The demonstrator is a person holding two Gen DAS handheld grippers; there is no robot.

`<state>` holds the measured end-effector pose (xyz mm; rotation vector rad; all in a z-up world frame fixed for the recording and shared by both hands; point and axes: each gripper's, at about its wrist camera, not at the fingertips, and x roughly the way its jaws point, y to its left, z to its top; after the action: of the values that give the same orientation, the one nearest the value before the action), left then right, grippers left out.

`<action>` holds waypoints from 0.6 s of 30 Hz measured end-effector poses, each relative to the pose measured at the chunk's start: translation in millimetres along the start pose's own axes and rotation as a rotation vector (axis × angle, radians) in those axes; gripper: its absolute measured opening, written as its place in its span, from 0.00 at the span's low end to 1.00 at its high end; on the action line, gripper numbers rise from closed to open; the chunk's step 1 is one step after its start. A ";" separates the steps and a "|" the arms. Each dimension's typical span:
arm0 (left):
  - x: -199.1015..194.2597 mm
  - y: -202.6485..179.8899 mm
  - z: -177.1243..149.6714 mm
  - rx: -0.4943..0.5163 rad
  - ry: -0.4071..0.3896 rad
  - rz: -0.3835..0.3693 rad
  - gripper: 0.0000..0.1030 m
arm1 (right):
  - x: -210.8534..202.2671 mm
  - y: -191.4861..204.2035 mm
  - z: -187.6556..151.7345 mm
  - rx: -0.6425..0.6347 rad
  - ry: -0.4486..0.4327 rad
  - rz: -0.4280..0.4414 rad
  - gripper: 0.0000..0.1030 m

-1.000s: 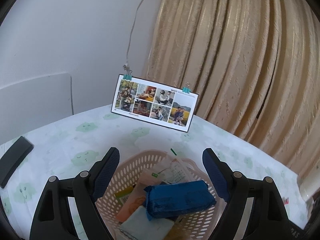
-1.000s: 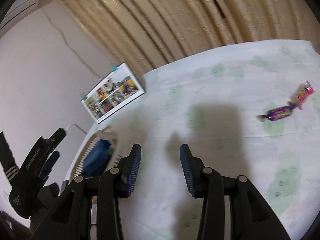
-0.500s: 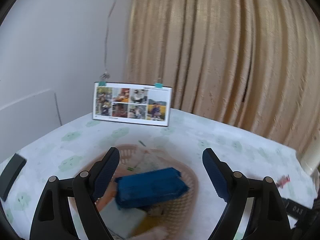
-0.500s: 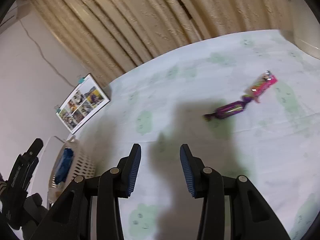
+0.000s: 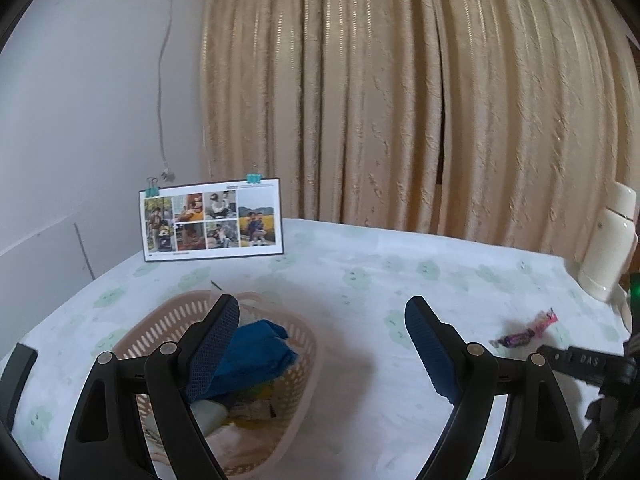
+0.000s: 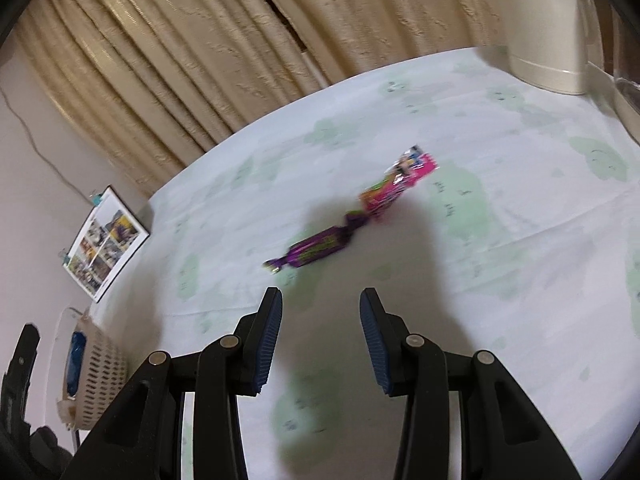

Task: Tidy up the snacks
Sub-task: 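Reach to the pink candy stick and grasp it with the right gripper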

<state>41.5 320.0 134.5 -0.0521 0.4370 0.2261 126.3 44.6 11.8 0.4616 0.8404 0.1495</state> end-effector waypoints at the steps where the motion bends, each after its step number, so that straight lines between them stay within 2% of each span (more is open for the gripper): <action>1: 0.2 -2.9 -0.6 0.010 0.000 -0.003 0.83 | 0.9 -2.3 2.3 0.001 -0.001 -0.009 0.38; 13: 3.2 -22.5 -8.6 0.080 0.016 -0.025 0.83 | 25.6 -28.6 40.2 0.069 0.018 -0.035 0.38; 18: 4.3 -29.3 -10.8 0.092 0.030 -0.047 0.83 | 38.2 -29.8 56.6 0.057 0.017 -0.058 0.38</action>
<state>47.6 291.4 122.9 0.0243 0.4751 0.1593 192.3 10.8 4.8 0.4895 0.8758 0.0764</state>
